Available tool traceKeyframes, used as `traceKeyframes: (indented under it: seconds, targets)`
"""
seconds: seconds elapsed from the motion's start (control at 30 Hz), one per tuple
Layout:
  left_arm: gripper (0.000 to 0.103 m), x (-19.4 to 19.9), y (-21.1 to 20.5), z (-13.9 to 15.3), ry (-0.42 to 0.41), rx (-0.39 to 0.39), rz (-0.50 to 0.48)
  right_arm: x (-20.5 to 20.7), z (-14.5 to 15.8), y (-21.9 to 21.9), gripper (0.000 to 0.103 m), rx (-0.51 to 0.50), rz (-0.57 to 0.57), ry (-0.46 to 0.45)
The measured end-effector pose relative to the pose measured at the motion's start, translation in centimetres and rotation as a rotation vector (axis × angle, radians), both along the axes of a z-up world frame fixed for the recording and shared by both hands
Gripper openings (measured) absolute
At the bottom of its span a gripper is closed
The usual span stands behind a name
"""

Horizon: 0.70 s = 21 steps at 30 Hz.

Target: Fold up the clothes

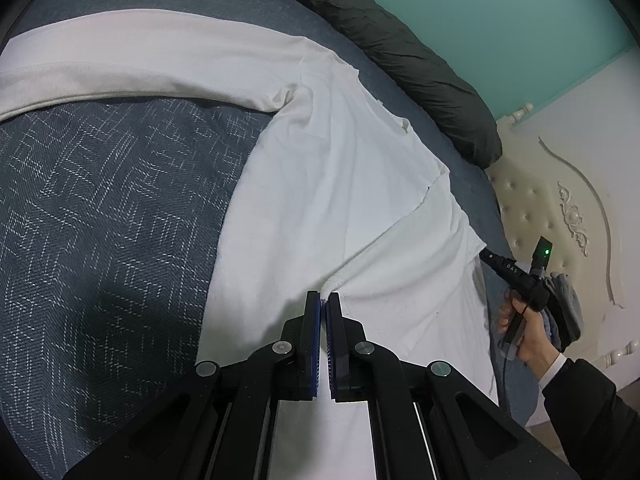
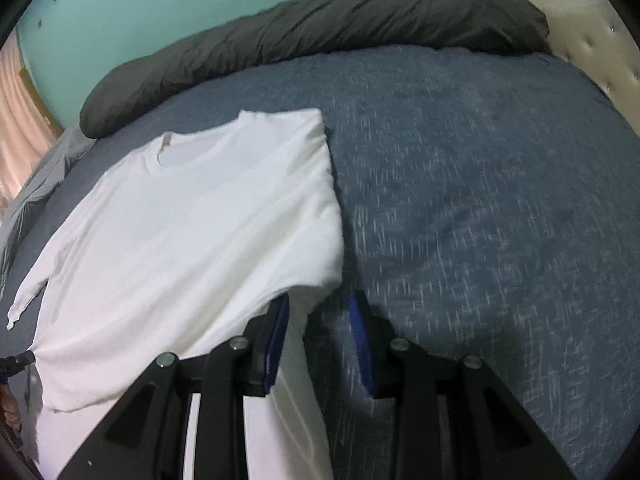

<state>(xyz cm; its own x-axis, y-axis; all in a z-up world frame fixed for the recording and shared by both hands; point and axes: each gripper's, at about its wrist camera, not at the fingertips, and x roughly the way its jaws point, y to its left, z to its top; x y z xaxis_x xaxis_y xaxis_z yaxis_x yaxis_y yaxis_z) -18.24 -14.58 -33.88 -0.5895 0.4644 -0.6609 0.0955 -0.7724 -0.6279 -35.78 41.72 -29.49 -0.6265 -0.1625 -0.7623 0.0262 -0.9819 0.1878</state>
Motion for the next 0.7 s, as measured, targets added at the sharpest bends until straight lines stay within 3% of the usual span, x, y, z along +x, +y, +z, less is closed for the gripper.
traceKeyframes:
  seconds: [0.07, 0.33, 0.4, 0.47, 0.7]
  targets:
    - [0.003, 0.0, 0.0, 0.0, -0.001, -0.003, -0.001, -0.3, 0.4, -0.1, 0.031, 0.013, -0.003, 0.017]
    - [0.003, -0.1, 0.1, 0.0, -0.001, -0.006, -0.002, -2.1, -1.5, 0.4, 0.03, 0.022, -0.072, -0.062]
    - [0.003, -0.1, 0.2, -0.1, -0.003, -0.008, -0.002, -2.1, -1.7, 0.5, 0.013, 0.013, -0.072, -0.063]
    - [0.003, -0.2, 0.2, -0.1, -0.003, -0.008, -0.004, -2.0, -1.2, 0.7, 0.005, 0.024, -0.092, -0.045]
    - [0.003, -0.3, 0.8, -0.2, -0.004, -0.01, -0.02, -2.2, 0.8, 1.6, 0.003, 0.138, -0.114, -0.025]
